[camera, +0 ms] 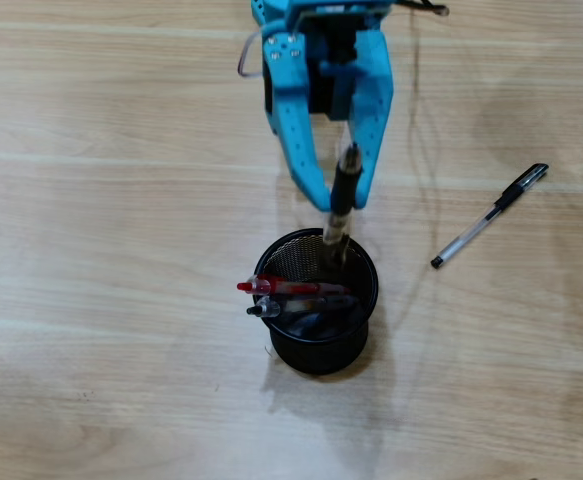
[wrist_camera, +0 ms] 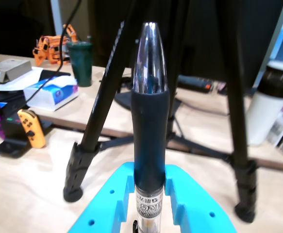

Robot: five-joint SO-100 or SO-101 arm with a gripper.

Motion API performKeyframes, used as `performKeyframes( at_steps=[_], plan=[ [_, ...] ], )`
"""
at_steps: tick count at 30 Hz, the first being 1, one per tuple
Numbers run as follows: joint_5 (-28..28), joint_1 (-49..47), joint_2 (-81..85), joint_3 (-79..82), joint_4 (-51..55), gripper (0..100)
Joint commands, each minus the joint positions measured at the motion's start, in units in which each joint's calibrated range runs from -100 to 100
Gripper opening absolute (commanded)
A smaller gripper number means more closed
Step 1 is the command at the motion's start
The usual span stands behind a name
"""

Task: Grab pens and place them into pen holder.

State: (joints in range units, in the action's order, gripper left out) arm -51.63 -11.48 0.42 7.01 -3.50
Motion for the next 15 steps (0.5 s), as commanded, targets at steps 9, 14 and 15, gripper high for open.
performKeyframes(
  at_steps=[9, 14, 15],
  plan=[
    [-1.88, 1.29, -3.02, 18.87, -21.52, 2],
    [-1.88, 1.10, -3.35, 18.60, -21.42, 8],
    [-1.88, 0.92, -3.35, 18.60, -21.42, 12]
  ],
)
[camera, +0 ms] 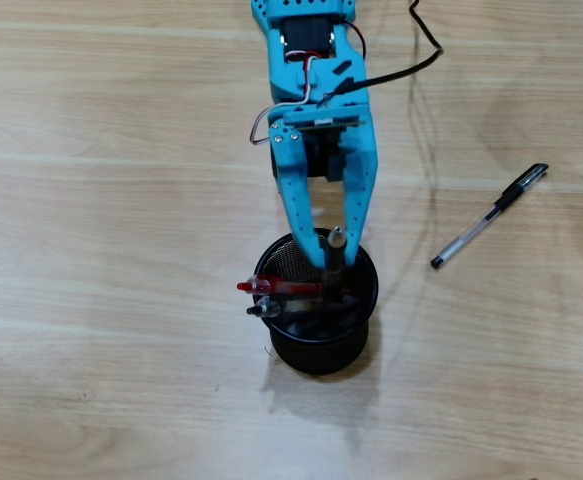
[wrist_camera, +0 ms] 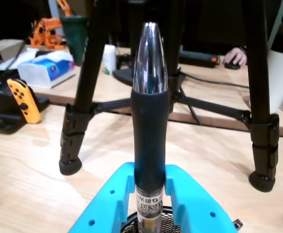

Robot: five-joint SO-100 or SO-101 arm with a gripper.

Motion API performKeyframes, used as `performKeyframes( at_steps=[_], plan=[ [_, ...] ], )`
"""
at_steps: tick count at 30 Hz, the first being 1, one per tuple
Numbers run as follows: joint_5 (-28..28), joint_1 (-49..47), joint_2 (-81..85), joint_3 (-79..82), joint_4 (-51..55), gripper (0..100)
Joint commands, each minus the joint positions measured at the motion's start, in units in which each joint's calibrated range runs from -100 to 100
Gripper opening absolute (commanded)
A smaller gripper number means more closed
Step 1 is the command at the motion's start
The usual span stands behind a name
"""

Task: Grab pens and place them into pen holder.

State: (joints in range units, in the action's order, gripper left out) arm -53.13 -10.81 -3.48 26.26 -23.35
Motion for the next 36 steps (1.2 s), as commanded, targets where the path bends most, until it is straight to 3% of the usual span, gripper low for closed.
performKeyframes(
  at_steps=[1, 10, 13, 18, 25, 36],
  plan=[
    [-0.37, 0.16, 0.55, -0.65, -1.57, 15],
    [-0.01, -2.03, 4.71, -0.65, 1.44, 18],
    [0.04, -3.41, 8.11, -3.10, 13.01, 15],
    [-0.27, -6.15, 12.02, -13.96, 42.35, 5],
    [-3.67, -13.19, 12.44, -31.69, 77.61, 4],
    [-20.27, -26.27, -2.67, -51.88, 97.93, 2]
  ],
)
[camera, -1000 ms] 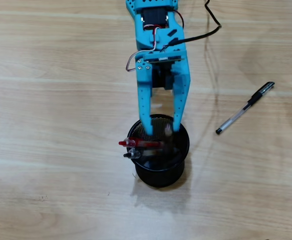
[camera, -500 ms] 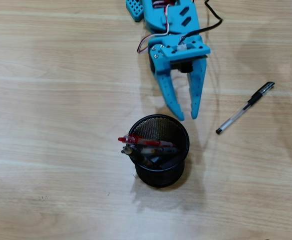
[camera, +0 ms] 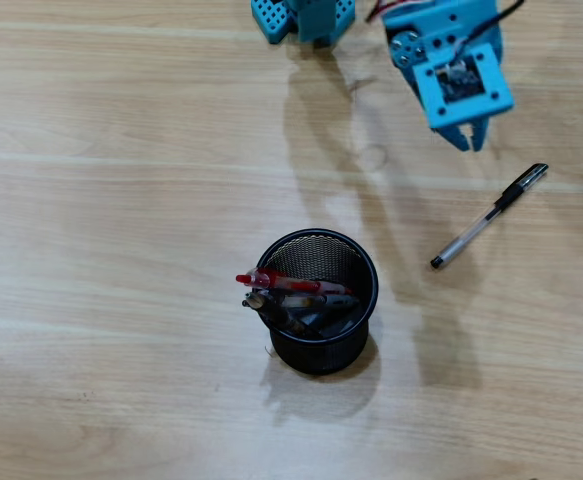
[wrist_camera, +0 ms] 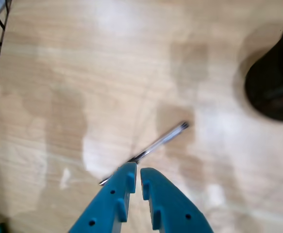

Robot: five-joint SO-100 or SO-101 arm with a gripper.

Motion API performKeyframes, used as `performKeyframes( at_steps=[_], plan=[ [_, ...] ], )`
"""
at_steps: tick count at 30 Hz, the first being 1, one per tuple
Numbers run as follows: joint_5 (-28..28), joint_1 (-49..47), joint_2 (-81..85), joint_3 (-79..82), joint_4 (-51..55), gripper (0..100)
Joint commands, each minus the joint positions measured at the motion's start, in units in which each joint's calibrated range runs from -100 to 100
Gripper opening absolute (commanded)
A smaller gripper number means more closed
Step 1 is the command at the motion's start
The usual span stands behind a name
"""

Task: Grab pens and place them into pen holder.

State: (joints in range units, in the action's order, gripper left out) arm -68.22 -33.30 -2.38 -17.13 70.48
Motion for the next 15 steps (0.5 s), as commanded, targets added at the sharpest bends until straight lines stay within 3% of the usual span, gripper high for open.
performKeyframes(
  at_steps=[1, 11, 15],
  plan=[
    [-6.70, -4.79, -5.65, -10.39, 5.28, 2],
    [-18.59, -10.46, -21.44, -22.78, 19.41, 2],
    [-20.21, -11.46, -26.37, -27.13, 21.96, 2]
  ],
)
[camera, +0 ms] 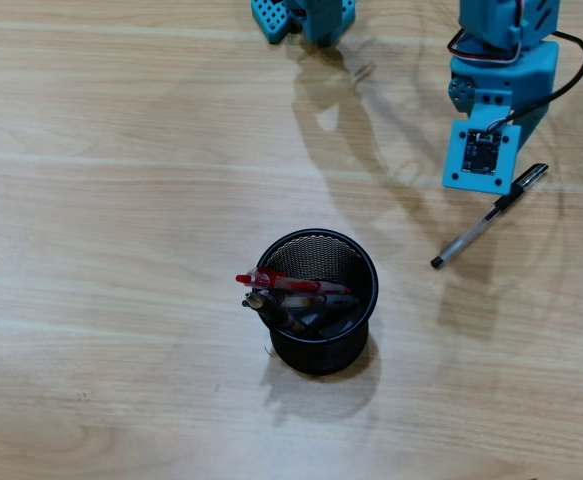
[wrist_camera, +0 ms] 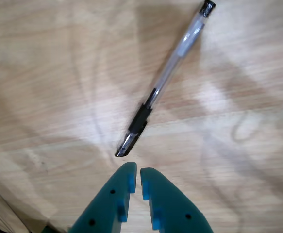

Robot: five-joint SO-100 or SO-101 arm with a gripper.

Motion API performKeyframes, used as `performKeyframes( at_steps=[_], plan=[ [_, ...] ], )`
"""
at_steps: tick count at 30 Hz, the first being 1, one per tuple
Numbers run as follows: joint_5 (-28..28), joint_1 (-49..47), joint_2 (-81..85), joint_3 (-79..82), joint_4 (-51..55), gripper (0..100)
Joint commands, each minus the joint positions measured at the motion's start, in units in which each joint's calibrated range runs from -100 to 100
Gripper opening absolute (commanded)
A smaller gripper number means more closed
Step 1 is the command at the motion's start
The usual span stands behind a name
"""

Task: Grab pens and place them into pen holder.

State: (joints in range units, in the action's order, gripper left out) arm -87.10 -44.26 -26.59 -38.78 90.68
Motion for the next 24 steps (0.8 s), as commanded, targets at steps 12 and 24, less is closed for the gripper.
performKeyframes(
  at_steps=[12, 24],
  plan=[
    [-2.53, -0.51, -16.25, -19.14, 1.21, 12],
    [-6.56, -1.42, -24.57, -19.32, -4.25, 18]
  ],
)
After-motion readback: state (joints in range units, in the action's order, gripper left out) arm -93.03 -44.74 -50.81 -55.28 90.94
